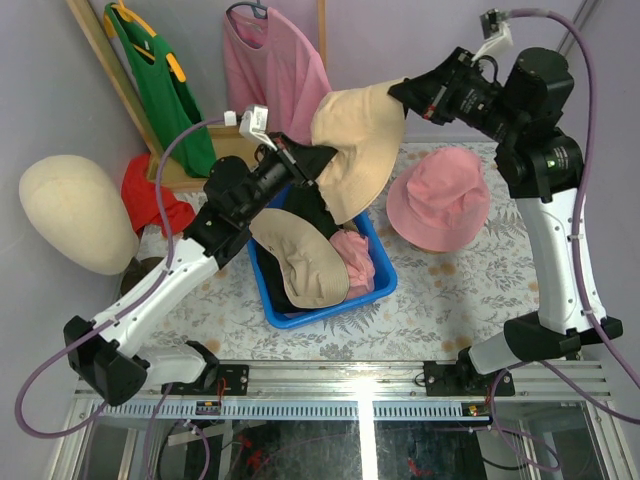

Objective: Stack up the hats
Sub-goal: Stack the hat on the hat.

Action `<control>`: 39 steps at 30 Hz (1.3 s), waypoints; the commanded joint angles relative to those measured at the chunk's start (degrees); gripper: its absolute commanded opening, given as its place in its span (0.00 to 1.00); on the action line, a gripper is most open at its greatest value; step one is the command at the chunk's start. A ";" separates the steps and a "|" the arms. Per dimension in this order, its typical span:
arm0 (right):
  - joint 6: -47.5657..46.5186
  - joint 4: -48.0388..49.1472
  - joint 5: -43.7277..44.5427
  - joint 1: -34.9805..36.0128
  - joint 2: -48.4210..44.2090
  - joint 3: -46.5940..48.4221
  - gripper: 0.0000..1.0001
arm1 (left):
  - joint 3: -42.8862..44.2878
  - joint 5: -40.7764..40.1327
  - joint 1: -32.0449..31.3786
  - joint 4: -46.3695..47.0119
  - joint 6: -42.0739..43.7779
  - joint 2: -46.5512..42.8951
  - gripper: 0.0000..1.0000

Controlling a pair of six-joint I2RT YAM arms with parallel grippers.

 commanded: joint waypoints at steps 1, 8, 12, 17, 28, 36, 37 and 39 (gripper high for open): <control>4.81 10.19 -7.44 -5.74 -3.81 -5.47 0.00 | 6.27 -1.80 -0.52 5.22 4.29 3.34 0.00; 8.03 16.80 -11.66 -13.32 -4.22 -11.07 0.00 | 12.62 -1.10 -0.75 5.88 7.14 9.45 0.00; 11.31 22.34 -14.85 -18.62 -4.97 -16.23 0.00 | 17.59 0.05 -0.92 5.39 8.72 14.82 0.00; 13.40 26.48 -17.94 -24.64 -6.16 -21.77 0.00 | 24.01 2.03 -1.51 5.54 9.41 21.52 0.00; 15.49 32.46 -18.48 -32.69 -12.75 -38.10 0.00 | 37.11 4.30 -5.62 4.07 11.61 35.46 0.00; 16.69 35.08 -18.17 -37.14 -18.58 -47.58 0.00 | 42.03 4.76 -8.85 2.70 13.72 41.03 0.00; 17.13 36.02 -18.12 -37.68 -19.68 -49.55 0.00 | 42.02 4.79 -9.08 2.60 13.91 41.25 0.00; 17.97 37.08 -18.10 -38.57 -21.35 -52.47 0.00 | 41.68 4.86 -9.47 2.49 14.09 41.47 0.00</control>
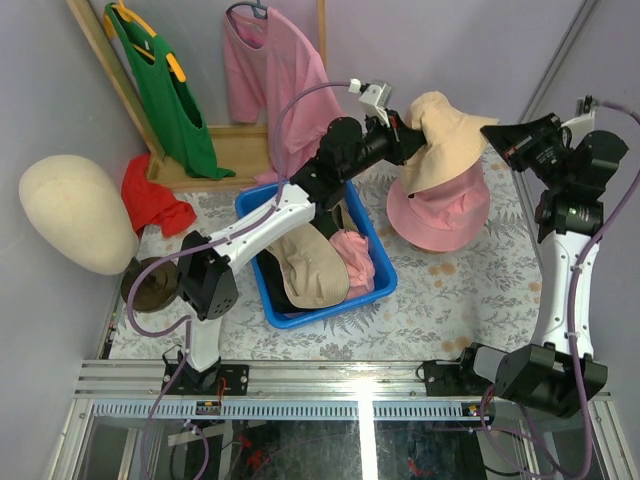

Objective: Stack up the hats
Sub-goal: Stack the hat on the hat.

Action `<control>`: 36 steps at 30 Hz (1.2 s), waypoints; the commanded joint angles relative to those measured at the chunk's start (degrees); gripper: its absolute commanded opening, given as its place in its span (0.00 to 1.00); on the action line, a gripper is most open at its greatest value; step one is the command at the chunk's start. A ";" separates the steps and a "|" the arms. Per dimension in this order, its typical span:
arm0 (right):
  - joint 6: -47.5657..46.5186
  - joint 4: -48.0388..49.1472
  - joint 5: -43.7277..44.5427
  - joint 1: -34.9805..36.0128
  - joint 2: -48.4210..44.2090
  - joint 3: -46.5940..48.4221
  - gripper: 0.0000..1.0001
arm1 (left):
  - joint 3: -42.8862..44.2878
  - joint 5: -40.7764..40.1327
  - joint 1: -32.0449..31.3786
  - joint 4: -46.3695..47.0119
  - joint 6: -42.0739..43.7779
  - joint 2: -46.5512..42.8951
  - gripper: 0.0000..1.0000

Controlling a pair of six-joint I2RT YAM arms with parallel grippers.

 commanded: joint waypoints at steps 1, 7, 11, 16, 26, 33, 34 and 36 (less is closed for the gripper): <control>2.42 5.77 -2.35 -1.69 -4.94 -5.27 0.00 | 2.16 1.27 -1.63 2.21 2.12 0.06 0.00; 2.32 4.88 -1.20 -3.32 -9.75 -10.99 0.00 | 0.55 2.45 -3.01 1.04 2.77 -1.05 0.02; 1.77 3.07 0.10 -4.09 -12.61 -14.35 0.00 | 0.43 3.80 -3.61 -0.96 3.35 -1.72 0.03; 1.95 1.96 1.44 -5.49 -15.86 -19.09 0.00 | -2.17 4.56 -3.69 -2.61 4.06 -3.71 0.08; 3.42 0.68 4.53 -8.63 -19.93 -27.31 0.00 | -6.31 5.61 -3.62 -4.81 3.89 -6.30 0.32; 3.96 -1.10 6.79 -10.15 -21.10 -29.86 0.00 | -8.72 4.84 -3.55 -2.81 1.27 -7.41 0.51; 4.22 -1.19 7.11 -10.31 -21.10 -30.05 0.00 | -9.23 4.50 -3.41 -2.29 0.71 -7.60 0.54; 4.68 -1.14 7.77 -10.84 -21.00 -30.44 0.00 | -10.29 4.03 -3.01 -0.94 -0.56 -8.07 0.57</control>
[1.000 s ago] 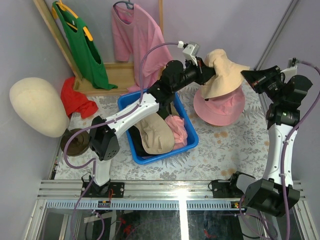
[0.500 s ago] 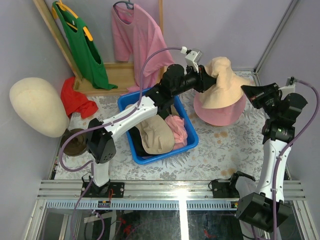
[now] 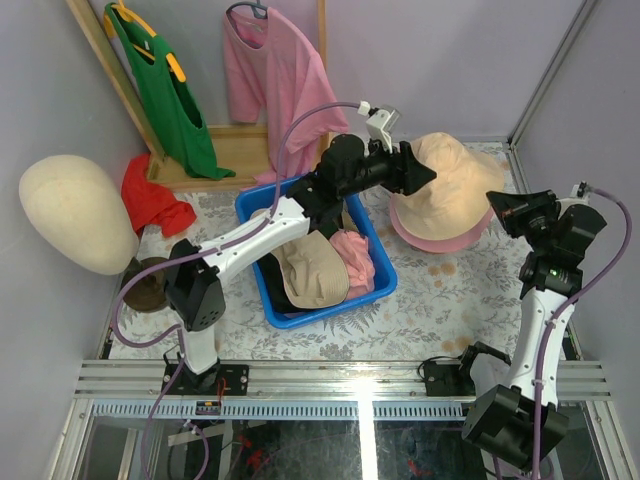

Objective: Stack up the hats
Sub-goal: Stack the hat on the hat.

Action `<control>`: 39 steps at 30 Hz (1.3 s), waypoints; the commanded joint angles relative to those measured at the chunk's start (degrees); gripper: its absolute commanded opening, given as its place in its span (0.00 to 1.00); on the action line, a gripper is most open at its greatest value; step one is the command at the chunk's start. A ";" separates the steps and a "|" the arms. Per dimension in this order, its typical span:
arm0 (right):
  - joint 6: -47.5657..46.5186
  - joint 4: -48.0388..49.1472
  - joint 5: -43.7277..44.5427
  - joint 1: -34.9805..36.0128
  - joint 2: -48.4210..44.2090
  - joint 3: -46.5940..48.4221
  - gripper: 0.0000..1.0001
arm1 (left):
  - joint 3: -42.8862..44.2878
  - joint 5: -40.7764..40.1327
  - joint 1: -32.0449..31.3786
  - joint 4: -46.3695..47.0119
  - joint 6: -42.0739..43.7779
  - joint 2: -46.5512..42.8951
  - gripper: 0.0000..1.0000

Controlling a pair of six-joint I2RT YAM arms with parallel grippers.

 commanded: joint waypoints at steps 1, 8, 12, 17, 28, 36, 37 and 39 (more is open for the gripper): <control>1.61 0.98 2.01 -1.36 -1.13 -0.16 0.00 | -2.45 -0.91 0.50 5.15 -3.13 -3.00 0.58; 3.18 -0.68 4.88 -2.26 0.50 1.94 0.00 | -8.57 -4.75 3.30 10.41 -9.24 -6.17 0.63; 3.56 -2.93 7.59 -2.50 1.50 3.37 0.00 | -9.42 -6.12 4.43 10.78 -10.73 -6.80 0.65; 3.81 -5.15 10.90 -2.85 2.46 3.25 0.00 | -8.74 -8.05 5.32 9.41 -11.40 -6.16 0.68; 3.59 -7.39 14.41 -2.99 7.81 2.36 0.00 | -3.56 -9.10 5.83 6.26 -15.22 1.40 0.71; 0.21 -10.20 17.45 -3.07 11.70 3.27 0.00 | 1.45 -7.40 5.83 6.91 -19.59 8.22 0.74; -0.03 -10.02 17.33 -3.04 12.27 3.26 0.00 | 2.26 -7.15 5.86 6.93 -20.09 9.09 0.74; -0.56 -9.80 17.19 -3.01 13.30 3.44 0.00 | 3.56 -6.98 5.79 7.05 -20.76 10.64 0.74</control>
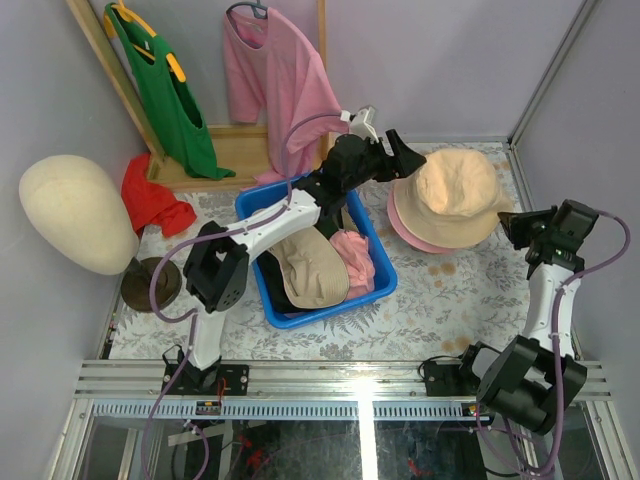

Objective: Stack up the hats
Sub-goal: Stack the hat on the hat.

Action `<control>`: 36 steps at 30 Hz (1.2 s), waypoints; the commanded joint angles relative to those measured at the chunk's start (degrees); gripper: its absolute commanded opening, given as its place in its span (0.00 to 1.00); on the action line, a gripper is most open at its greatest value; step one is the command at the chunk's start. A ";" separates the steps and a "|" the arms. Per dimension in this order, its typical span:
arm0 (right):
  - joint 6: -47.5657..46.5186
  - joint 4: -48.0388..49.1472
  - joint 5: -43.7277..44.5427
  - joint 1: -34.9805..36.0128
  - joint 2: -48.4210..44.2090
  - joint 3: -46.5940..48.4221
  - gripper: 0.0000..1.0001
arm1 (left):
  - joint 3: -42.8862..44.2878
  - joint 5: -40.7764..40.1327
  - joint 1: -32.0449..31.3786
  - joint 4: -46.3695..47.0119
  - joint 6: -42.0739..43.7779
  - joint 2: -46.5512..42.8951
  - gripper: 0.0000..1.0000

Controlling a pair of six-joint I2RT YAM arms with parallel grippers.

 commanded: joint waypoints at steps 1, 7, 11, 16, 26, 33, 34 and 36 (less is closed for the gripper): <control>-2.38 0.39 2.04 -0.58 1.65 2.98 0.00 | 4.69 0.81 0.31 1.74 -2.95 3.12 0.74; -2.26 2.00 0.47 -0.54 3.45 6.06 0.02 | 9.48 2.01 -0.11 1.43 -4.12 7.22 0.74; -2.58 1.14 -0.08 -0.39 4.42 10.65 0.05 | 12.53 1.72 -0.39 -0.41 -4.42 9.49 0.74; -3.47 -0.19 -0.87 0.15 6.82 14.62 0.08 | 13.66 -0.19 -0.61 -3.91 -5.05 10.81 0.72; -4.65 0.05 -0.30 1.45 9.70 10.65 0.09 | 11.00 -1.91 -0.56 -5.75 -5.42 10.11 0.70; -6.34 -1.28 0.27 1.65 11.33 9.02 0.04 | 11.70 -3.07 -0.50 -10.19 -5.37 10.57 0.69; -6.43 -1.28 0.26 1.66 11.55 8.50 0.04 | 11.81 -3.13 -0.42 -10.83 -5.54 10.70 0.69; -6.96 -1.49 0.43 1.66 11.94 7.70 0.03 | 12.01 -3.15 -0.35 -12.07 -5.91 10.97 0.69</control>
